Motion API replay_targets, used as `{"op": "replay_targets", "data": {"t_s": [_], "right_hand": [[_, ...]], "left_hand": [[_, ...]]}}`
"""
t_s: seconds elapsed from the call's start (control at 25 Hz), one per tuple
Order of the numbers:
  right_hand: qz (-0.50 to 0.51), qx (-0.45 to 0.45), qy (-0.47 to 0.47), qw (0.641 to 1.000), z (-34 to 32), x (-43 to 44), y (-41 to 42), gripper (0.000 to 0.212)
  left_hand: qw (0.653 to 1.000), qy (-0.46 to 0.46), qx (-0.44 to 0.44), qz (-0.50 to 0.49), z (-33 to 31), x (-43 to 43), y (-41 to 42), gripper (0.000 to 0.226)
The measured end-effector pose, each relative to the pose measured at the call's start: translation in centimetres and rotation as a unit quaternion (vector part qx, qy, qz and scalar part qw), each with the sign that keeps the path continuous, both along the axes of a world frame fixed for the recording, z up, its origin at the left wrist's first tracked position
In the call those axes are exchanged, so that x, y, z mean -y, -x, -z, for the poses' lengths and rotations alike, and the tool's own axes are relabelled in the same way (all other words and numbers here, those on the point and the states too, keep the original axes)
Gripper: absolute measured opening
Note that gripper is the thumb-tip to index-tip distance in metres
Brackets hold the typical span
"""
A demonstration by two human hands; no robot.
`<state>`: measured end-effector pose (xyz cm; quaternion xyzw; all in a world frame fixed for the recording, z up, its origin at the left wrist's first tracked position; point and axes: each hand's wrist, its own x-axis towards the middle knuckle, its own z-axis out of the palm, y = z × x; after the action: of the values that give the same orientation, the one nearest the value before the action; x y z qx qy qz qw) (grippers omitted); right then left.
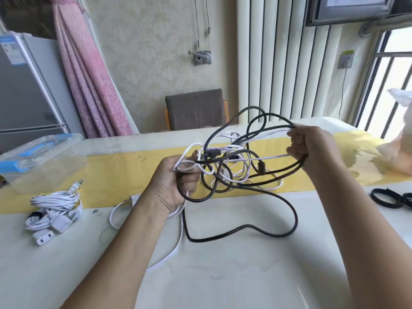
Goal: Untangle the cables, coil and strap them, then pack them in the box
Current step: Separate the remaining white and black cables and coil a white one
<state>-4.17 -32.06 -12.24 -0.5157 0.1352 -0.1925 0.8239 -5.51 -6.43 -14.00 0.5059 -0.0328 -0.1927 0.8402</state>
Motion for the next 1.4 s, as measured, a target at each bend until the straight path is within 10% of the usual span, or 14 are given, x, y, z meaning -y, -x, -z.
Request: {"op": "replay_targets", "data": {"t_s": [0.12,0.24,0.44,0.56,0.84,1.4], "right_hand": [[0.073,-0.035,0.125,0.989,-0.1,2.0,0.3,0.014],[0.050,-0.122,0.404,0.905,0.2,2.0,0.5,0.052],[-0.174,0.154,0.628,0.743,-0.4,-4.6,2.5,0.063],[-0.210,0.190,0.710,0.645,1.3,-6.2,1.7,0.034],[-0.151,0.215,0.702,0.662,0.9,-6.1,2.2,0.012],[-0.278,0.055,0.567,0.774,0.7,-6.1,2.3,0.014]], "left_hand": [[0.995,-0.092,0.024,-0.007,0.7,-0.4,-0.5,0.030],[0.985,-0.156,0.068,-0.012,1.4,-0.3,-0.7,0.028],[0.938,-0.274,0.211,-0.016,1.4,0.6,-0.4,0.024],[0.914,-0.320,0.251,-0.005,1.1,0.4,-0.2,0.017],[0.750,-0.540,0.349,-0.156,1.0,-2.0,-1.3,0.011],[0.948,-0.074,0.275,-0.144,0.9,2.2,0.2,0.029]]}}
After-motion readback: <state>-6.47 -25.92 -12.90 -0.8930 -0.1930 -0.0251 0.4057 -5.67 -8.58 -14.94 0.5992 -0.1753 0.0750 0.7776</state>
